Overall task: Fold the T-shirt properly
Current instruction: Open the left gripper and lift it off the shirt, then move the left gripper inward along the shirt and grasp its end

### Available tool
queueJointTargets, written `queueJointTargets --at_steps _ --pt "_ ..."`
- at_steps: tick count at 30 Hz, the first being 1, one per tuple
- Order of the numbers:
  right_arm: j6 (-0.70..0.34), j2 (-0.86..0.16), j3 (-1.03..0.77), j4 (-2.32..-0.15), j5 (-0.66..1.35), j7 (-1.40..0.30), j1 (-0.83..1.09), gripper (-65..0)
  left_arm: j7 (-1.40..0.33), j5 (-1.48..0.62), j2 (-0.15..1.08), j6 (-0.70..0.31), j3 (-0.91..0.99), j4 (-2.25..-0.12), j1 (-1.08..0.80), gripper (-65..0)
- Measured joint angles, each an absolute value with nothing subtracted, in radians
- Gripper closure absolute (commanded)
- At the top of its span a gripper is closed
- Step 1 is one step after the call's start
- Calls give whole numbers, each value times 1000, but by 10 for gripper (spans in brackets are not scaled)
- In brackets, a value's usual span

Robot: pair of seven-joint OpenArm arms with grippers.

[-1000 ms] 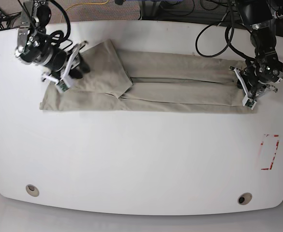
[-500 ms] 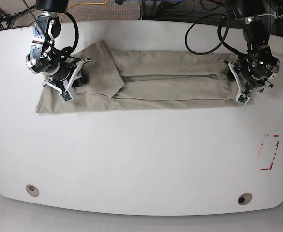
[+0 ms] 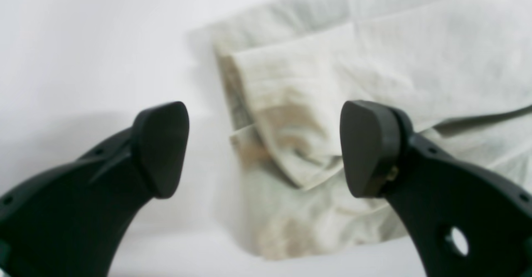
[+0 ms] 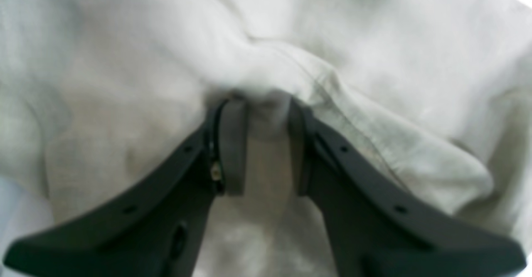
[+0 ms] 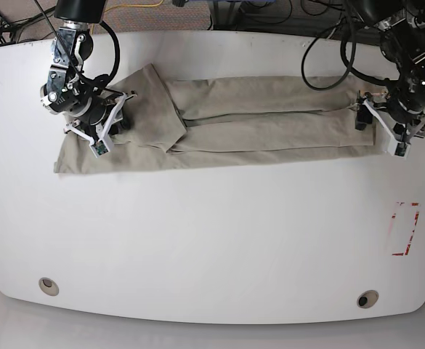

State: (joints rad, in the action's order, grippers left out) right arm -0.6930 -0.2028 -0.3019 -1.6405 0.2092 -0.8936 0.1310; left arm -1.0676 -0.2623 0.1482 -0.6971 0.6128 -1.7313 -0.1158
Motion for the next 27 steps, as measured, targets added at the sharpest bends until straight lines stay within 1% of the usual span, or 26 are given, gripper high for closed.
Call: queueJointTargets --at_steps 4,7,11,12,15,19,27 --pt "-693 -204 -302 -1641 205 -895 131 -165 -1119 -417 213 -698 644 -1618 -108 -533" --pt "-693 -202 -302 -1641 205 -894 131 -165 -1126 -530 254 -697 678 -1525 -117 -533" --pt "-693 -204 -302 -1641 206 -894 131 -165 -1135 -612 299 -696 685 -1419 -121 -533" --pt "-693 -205 -302 -1641 205 -894 130 -165 -1121 -661 313 -701 685 -1386 -120 -533" --pt "-693 -204 -302 -1641 205 -894 131 -165 -1106 -718 342 -700 675 -1325 -113 -533" --pt "-693 -203 -302 -1641 206 -893 132 -165 -1093 -758 361 -701 637 -1292 -110 -532" --pt "-693 -202 -302 -1641 207 -894 131 -163 -1085 -838 361 -701 545 -1293 -107 -529"
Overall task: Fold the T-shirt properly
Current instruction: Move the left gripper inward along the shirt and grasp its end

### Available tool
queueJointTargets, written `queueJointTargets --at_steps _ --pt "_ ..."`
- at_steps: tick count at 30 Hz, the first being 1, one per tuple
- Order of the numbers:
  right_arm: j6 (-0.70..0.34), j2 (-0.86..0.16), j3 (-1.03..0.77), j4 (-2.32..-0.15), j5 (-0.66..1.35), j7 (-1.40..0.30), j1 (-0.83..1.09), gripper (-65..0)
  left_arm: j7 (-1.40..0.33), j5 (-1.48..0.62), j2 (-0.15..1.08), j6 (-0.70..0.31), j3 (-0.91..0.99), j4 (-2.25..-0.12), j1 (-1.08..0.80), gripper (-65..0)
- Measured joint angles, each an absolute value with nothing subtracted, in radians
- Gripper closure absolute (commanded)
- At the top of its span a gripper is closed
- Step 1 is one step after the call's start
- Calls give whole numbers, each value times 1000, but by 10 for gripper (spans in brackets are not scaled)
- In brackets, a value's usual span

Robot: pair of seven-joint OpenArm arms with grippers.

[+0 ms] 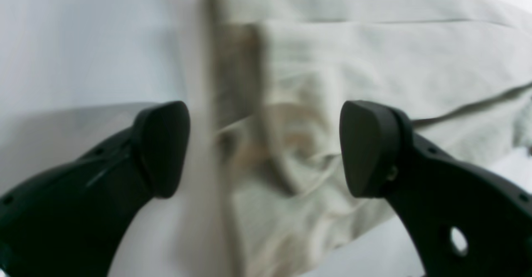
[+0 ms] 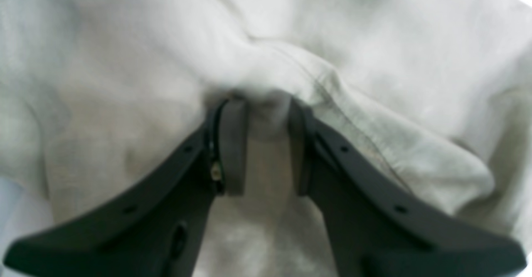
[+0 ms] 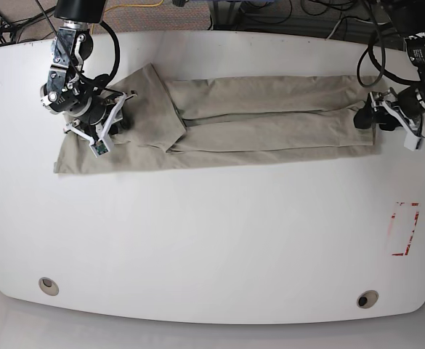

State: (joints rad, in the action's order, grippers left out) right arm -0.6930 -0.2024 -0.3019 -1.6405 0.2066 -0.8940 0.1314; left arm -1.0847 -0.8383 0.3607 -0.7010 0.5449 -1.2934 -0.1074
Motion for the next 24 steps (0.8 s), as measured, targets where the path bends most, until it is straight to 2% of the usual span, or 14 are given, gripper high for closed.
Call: queueJointTargets --at_steps 2,4,6,8,11,19,24 --pt "-693 -202 -302 -1641 209 -894 131 -163 -1094 -865 359 -703 526 -1293 -107 -514" --pt "-693 -202 -302 -1641 209 -894 131 -163 -1118 -883 356 -705 523 -1294 -105 -451" --pt "-693 -202 -302 -1641 209 -894 131 -163 -1131 -883 355 -705 525 -1294 -105 -335" --pt "-693 -202 -302 -1641 209 -894 131 -163 -1139 -871 355 -704 525 -1293 -105 -176" --pt "-693 -202 -302 -1641 209 -894 131 -162 -1154 -859 355 -699 524 -1287 -109 0" --pt "-693 -202 -302 -1641 209 -894 131 -162 -1164 -852 353 -697 517 -1299 -110 0" --pt "-693 -202 -302 -1641 209 -894 131 -160 -1193 -820 351 -691 516 -1393 -119 0"
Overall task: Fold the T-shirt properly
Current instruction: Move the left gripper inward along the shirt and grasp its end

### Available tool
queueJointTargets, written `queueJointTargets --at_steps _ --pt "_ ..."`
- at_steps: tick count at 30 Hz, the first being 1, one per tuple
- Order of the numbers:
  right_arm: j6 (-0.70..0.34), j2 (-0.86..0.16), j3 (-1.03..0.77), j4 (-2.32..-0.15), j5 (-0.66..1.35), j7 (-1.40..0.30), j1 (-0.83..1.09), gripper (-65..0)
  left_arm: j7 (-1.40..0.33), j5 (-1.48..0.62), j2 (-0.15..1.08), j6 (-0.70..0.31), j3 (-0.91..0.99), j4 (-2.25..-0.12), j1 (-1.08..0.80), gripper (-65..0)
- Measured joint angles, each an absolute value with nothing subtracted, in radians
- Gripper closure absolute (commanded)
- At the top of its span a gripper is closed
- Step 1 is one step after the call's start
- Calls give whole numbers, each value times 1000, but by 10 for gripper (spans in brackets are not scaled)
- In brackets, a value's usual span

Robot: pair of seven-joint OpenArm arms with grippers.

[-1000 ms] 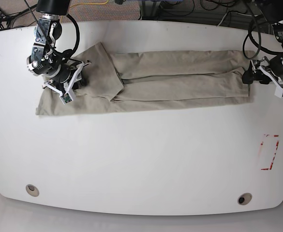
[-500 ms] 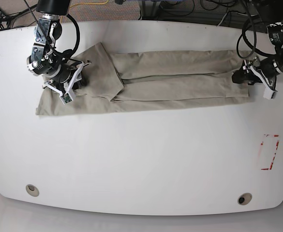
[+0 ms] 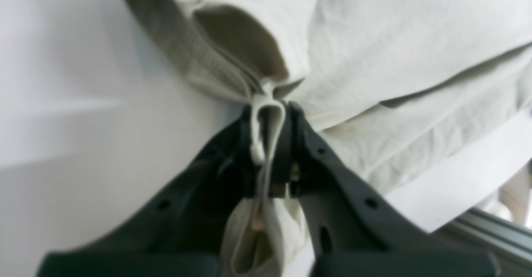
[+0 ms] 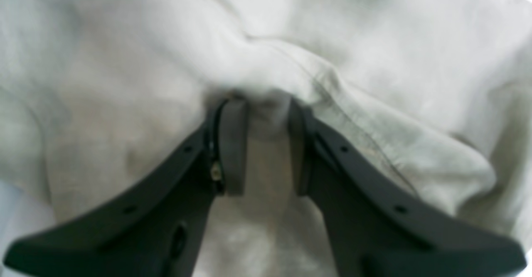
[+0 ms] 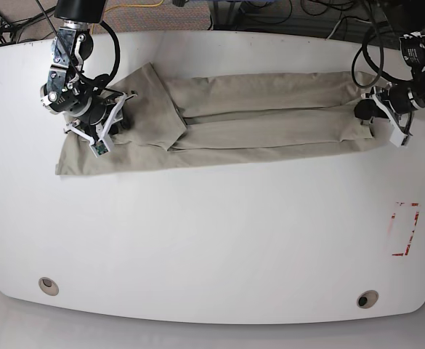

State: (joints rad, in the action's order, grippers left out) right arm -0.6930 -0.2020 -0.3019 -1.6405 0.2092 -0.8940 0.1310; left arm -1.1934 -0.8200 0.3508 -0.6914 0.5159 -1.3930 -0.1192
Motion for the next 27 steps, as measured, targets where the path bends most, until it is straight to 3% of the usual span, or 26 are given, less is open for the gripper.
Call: queueJointTargets --at_steps 12,18,27 --pt "-693 -202 -302 -1641 210 -894 131 -160 -1297 -831 350 -657 506 -1684 -101 0" --pt "-693 -202 -302 -1641 210 -894 131 -160 -1357 -828 349 -640 392 -1793 -52 -1" --pt "-693 -176 -306 -1641 196 -895 122 -160 -1365 -832 234 -597 244 -1856 -55 -3"
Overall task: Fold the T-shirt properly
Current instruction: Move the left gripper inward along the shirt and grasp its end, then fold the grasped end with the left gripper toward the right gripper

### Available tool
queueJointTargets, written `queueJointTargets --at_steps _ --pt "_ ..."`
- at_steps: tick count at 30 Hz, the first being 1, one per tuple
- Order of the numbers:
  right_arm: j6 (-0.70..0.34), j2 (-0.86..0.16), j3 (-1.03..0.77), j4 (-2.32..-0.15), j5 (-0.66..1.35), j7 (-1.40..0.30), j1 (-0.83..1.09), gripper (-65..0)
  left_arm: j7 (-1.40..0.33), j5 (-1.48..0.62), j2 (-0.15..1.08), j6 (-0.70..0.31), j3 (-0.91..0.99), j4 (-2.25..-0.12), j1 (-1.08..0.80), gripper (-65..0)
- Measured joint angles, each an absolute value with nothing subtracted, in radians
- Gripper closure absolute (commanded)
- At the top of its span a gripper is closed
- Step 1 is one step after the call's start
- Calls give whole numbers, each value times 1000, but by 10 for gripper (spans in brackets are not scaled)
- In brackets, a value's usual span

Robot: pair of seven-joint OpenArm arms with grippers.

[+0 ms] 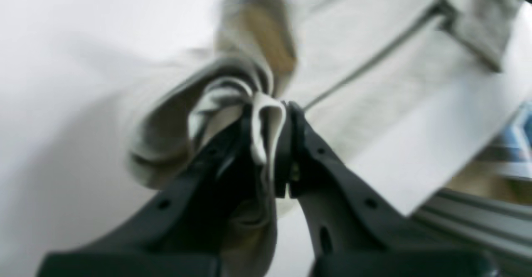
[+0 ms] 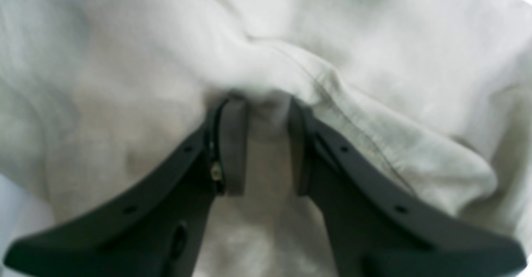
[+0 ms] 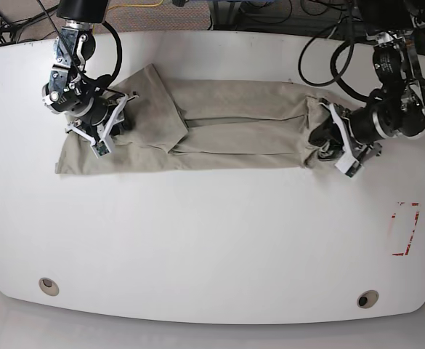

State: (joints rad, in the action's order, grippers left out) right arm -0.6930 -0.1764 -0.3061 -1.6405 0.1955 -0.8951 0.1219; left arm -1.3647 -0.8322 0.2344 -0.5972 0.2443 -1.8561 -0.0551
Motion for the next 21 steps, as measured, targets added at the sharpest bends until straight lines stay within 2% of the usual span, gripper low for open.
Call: queueJointTargets --at_steps 10,21 --pt "-693 -168 -302 -1641 194 -901 112 -160 -1362 -830 125 -468 118 -1856 -35 -4" --pt "-693 -166 -302 -1640 190 -901 101 -160 -1367 -649 19 -453 57 -1854 -20 -4"
